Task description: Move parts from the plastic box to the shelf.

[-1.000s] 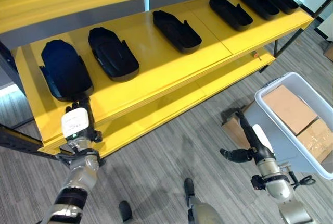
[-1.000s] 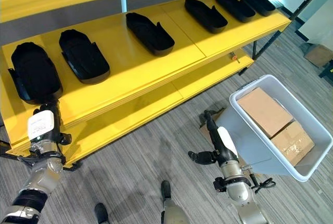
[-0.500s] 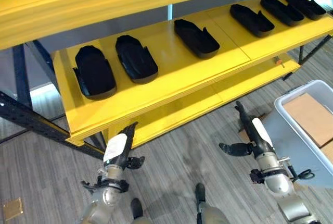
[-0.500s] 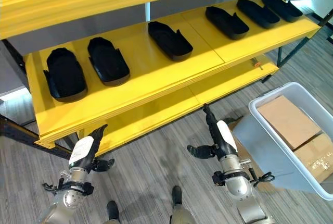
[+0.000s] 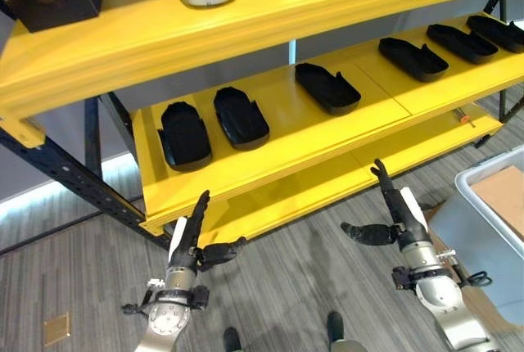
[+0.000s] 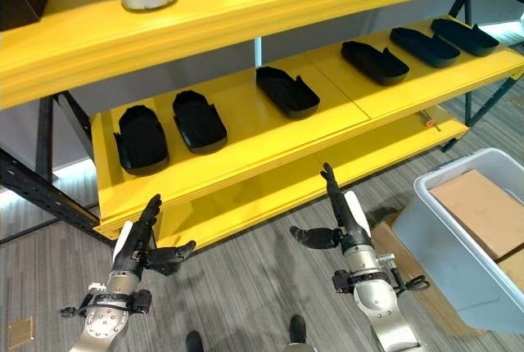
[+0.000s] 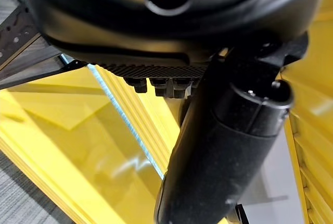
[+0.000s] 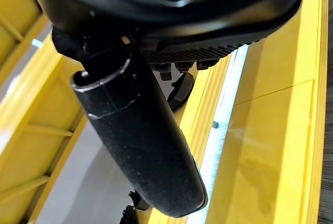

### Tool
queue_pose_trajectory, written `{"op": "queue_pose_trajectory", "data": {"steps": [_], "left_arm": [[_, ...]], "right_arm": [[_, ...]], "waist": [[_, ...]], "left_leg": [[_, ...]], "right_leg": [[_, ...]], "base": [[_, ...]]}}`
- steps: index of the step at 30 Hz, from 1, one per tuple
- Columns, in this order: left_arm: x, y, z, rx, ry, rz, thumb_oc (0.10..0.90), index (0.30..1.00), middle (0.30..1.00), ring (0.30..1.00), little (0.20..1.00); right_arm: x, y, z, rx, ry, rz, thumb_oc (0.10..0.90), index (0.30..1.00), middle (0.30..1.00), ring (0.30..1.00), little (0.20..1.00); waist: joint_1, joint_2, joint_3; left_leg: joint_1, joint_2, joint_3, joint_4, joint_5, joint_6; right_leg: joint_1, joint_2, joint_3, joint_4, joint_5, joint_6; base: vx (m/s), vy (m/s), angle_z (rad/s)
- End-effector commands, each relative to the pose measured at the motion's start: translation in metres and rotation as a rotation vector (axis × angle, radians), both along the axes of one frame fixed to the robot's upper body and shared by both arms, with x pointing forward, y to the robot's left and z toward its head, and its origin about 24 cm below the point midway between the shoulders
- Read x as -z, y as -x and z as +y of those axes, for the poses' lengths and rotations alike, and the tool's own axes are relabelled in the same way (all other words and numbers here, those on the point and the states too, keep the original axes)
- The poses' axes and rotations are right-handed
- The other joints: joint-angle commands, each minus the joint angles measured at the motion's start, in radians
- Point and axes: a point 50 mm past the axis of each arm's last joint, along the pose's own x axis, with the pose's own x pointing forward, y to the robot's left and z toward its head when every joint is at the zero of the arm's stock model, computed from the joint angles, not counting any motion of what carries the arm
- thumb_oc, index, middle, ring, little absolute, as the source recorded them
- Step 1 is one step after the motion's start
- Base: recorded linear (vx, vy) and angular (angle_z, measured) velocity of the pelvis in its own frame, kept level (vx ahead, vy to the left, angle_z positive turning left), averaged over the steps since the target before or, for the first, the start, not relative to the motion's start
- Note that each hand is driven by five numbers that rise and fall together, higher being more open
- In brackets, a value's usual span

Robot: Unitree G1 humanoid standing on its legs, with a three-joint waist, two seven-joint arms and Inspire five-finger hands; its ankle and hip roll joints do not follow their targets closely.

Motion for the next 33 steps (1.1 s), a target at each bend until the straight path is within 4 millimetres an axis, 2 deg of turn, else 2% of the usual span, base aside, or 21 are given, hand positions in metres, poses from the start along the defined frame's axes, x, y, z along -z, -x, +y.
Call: {"op": "queue_pose_trajectory", "data": {"steps": [1, 4, 5, 6, 7, 8, 9, 10, 11, 12, 14, 16, 18, 20, 23, 25, 27, 28, 32, 33], "left_arm": [[-0.054, -0.015, 0.017, 0.008, -0.070, -0.284, 0.900, 1.000, 1.000, 1.000, 1.000], [-0.054, -0.009, 0.023, -0.022, -0.065, -0.280, 0.900, 1.000, 1.000, 1.000, 1.000], [-0.056, -0.008, 0.023, 0.004, -0.075, -0.271, 0.900, 1.000, 1.000, 1.000, 1.000], [-0.056, -0.008, 0.023, 0.005, -0.075, -0.271, 0.900, 1.000, 1.000, 1.000, 1.000], [-0.056, -0.007, 0.023, 0.011, -0.079, -0.268, 0.900, 1.000, 1.000, 1.000, 1.000], [-0.053, -0.006, 0.022, 0.025, -0.096, -0.250, 0.900, 1.000, 1.000, 1.000, 1.000], [-0.053, -0.006, 0.022, 0.025, -0.097, -0.251, 0.900, 1.000, 1.000, 1.000, 1.000], [-0.051, -0.006, 0.021, 0.029, -0.105, -0.241, 0.900, 1.000, 1.000, 1.000, 1.000], [-0.048, -0.008, 0.019, 0.038, -0.101, -0.233, 0.900, 1.000, 1.000, 1.000, 1.000], [-0.048, -0.010, 0.018, 0.042, -0.098, -0.234, 0.900, 1.000, 1.000, 1.000, 1.000], [-0.047, -0.010, 0.013, 0.033, -0.070, -0.245, 0.900, 1.000, 1.000, 1.000, 1.000], [-0.050, -0.013, 0.009, 0.041, -0.065, -0.262, 0.900, 1.000, 1.000, 1.000, 1.000], [-0.052, -0.018, 0.002, 0.061, -0.057, -0.277, 0.900, 1.000, 1.000, 1.000, 1.000], [-0.055, -0.018, 0.001, 0.054, -0.049, -0.297, 0.900, 1.000, 1.000, 1.000, 1.000], [-0.055, -0.018, 0.002, 0.049, -0.054, -0.297, 0.900, 1.000, 1.000, 1.000, 1.000], [-0.055, -0.018, 0.004, 0.017, -0.054, -0.305, 0.900, 1.000, 1.000, 1.000, 1.000], [-0.058, -0.018, 0.005, 0.004, -0.064, -0.319, 0.900, 1.000, 1.000, 1.000, 1.000], [-0.060, -0.020, 0.006, -0.003, -0.079, -0.329, 0.900, 1.000, 1.000, 1.000, 1.000], [-0.060, -0.020, 0.007, -0.003, -0.080, -0.331, 0.900, 1.000, 1.000, 1.000, 1.000], [-0.066, -0.031, 0.004, 0.018, -0.112, -0.359, 0.900, 1.000, 1.000, 1.000, 1.000]], "right_arm": [[-0.058, 0.000, -0.006, -0.047, -0.049, -0.282, 0.900, 1.000, 1.000, 1.000, 1.000], [-0.058, 0.009, -0.015, -0.035, -0.023, -0.262, 0.900, 1.000, 1.000, 1.000, 1.000], [-0.056, 0.016, -0.026, 0.006, -0.004, -0.241, 0.900, 1.000, 1.000, 1.000, 1.000], [-0.056, 0.016, -0.027, 0.007, -0.004, -0.241, 0.900, 1.000, 1.000, 1.000, 1.000], [-0.055, 0.016, -0.028, 0.021, -0.006, -0.241, 0.900, 1.000, 1.000, 1.000, 1.000], [-0.053, 0.016, -0.028, 0.037, -0.018, -0.242, 0.900, 1.000, 1.000, 1.000, 1.000], [-0.053, 0.016, -0.028, 0.038, -0.019, -0.242, 0.900, 1.000, 1.000, 1.000, 1.000], [-0.052, 0.015, -0.028, 0.038, -0.018, -0.239, 0.900, 1.000, 1.000, 1.000, 1.000], [-0.049, 0.009, -0.021, 0.026, -0.028, -0.242, 0.900, 1.000, 1.000, 1.000, 1.000], [-0.048, 0.005, -0.016, 0.016, -0.040, -0.243, 0.900, 1.000, 1.000, 1.000, 1.000], [-0.047, -0.006, 0.000, -0.035, -0.060, -0.253, 0.900, 1.000, 1.000, 1.000, 1.000], [-0.048, -0.010, 0.007, -0.053, -0.075, -0.261, 0.900, 1.000, 1.000, 1.000, 1.000], [-0.048, -0.012, 0.010, -0.063, -0.070, -0.264, 0.900, 1.000, 1.000, 1.000, 1.000], [-0.050, -0.013, 0.010, -0.064, -0.053, -0.269, 0.900, 1.000, 1.000, 1.000, 1.000], [-0.050, -0.014, 0.011, -0.069, -0.058, -0.271, 0.900, 1.000, 1.000, 1.000, 1.000], [-0.052, -0.020, 0.020, -0.094, -0.077, -0.280, 0.900, 1.000, 1.000, 1.000, 1.000], [-0.051, -0.023, 0.026, -0.111, -0.092, -0.277, 0.900, 1.000, 1.000, 1.000, 1.000], [-0.051, -0.023, 0.031, -0.122, -0.101, -0.279, 0.900, 1.000, 1.000, 1.000, 1.000], [-0.052, -0.024, 0.031, -0.122, -0.101, -0.281, 0.900, 1.000, 1.000, 1.000, 1.000], [-0.054, -0.024, 0.037, -0.146, -0.110, -0.292, 0.900, 1.000, 1.000, 1.000, 1.000]], "waist": [[0.004, -0.087, 0.009], [0.006, -0.093, 0.019], [0.006, -0.109, 0.044], [0.004, -0.110, 0.042], [0.005, -0.109, 0.041], [0.011, -0.117, 0.039], [0.011, -0.120, 0.035], [0.015, -0.121, 0.034], [0.028, -0.129, 0.016], [0.046, -0.130, 0.010], [0.086, -0.129, -0.003], [0.085, -0.129, -0.006], [0.075, -0.140, -0.018], [0.080, -0.152, -0.056], [0.080, -0.156, -0.064], [0.094, -0.172, -0.075], [0.105, -0.180, -0.073], [0.114, -0.190, -0.061], [0.117, -0.189, -0.064], [0.076, -0.168, 0.022]], "left_leg": [[-0.010, 0.021, -0.096, 0.121, 0.076, -0.022], [-0.036, 0.012, -0.128, 0.195, 0.078, -0.011], [-0.109, -0.024, -0.119, 0.280, 0.086, 0.004], [-0.112, -0.026, -0.121, 0.283, 0.085, 0.005], [-0.125, -0.050, -0.109, 0.250, 0.062, 0.013], [-0.162, -0.108, -0.079, 0.203, 0.030, 0.030], [-0.165, -0.112, -0.077, 0.198, 0.036, 0.034], [-0.193, -0.138, -0.069, 0.183, 0.035, 0.039], [-0.267, -0.184, 0.004, 0.143, 0.073, 0.048], [-0.284, -0.210, -0.010, 0.128, 0.081, 0.055], [-0.255, -0.269, -0.138, 0.092, 0.050, 0.084], [-0.246, -0.270, -0.159, 0.063, 0.062, 0.088], [-0.231, -0.272, -0.126, 0.060, 0.051, 0.104], [-0.194, -0.279, -0.098, 0.013, 0.042, 0.117], [-0.185, -0.281, -0.088, 0.005, 0.037, 0.120], [-0.179, -0.291, -0.078, 0.015, 0.006, 0.138], [-0.187, -0.298, -0.067, 0.040, -0.022, 0.150], [-0.180, -0.310, -0.066, 0.066, -0.057, 0.168], [-0.189, -0.307, -0.062, 0.071, -0.056, 0.168], [-0.158, -0.324, -0.128, 0.126, -0.097, 0.209]], "right_leg": [[0.065, 0.038, -0.005, 0.080, -0.122, -0.060], [0.066, 0.042, -0.003, 0.114, -0.145, -0.079], [0.084, 0.042, -0.025, 0.118, -0.162, -0.095], [0.083, 0.040, -0.027, 0.117, -0.163, -0.094], [0.088, 0.042, -0.036, 0.114, -0.165, -0.092], [0.105, 0.033, -0.043, 0.103, -0.167, -0.083], [0.101, 0.029, -0.043, 0.100, -0.163, -0.080], [0.107, 0.032, -0.041, 0.095, -0.159, -0.080], [0.111, 0.046, -0.031, 0.082, -0.158, -0.074], [0.108, 0.052, -0.016, 0.082, -0.161, -0.071], [0.108, 0.059, 0.023, 0.097, -0.182, -0.060], [0.116, 0.066, 0.025, 0.096, -0.188, -0.060], [0.139, 0.061, 0.015, 0.085, -0.198, -0.058], [0.165, 0.033, 0.007, 0.041, -0.189, -0.030], [0.166, 0.026, 0.007, 0.031, -0.185, -0.025], [0.160, 0.003, 0.022, 0.031, -0.183, -0.005], [0.146, -0.014, 0.027, 0.061, -0.188, 0.008], [0.119, -0.032, 0.035, 0.156, -0.183, 0.021], [0.106, -0.031, 0.040, 0.163, -0.182, 0.021], [-0.078, 0.010, 0.106, 0.505, -0.059, 0.023]], "base": [[-0.03, -0.117, 0.14], [-0.01, -0.103, 0.12], [-0.02, -0.143, 0.34], [-0.01, -0.100, 0.61], [0.08, -0.005, 0.72], [0.08, 0.003, 0.47], [0.09, -0.006, 0.16], [0.12, 0.001, -0.07], [0.17, 0.004, -0.57], [0.19, 0.050, -0.78], [0.15, 0.078, -0.53], [0.14, 0.039, -0.33], [0.24, 0.074, -0.48], [0.27, 0.134, 0.08], [0.10, 0.068, -0.15], [0.15, 0.143, -0.05], [0.09, 0.111, -0.28], [0.05, 0.074, -0.34], [0.01, 0.045, -0.10], [0.07, 0.112, 0.07]]}}
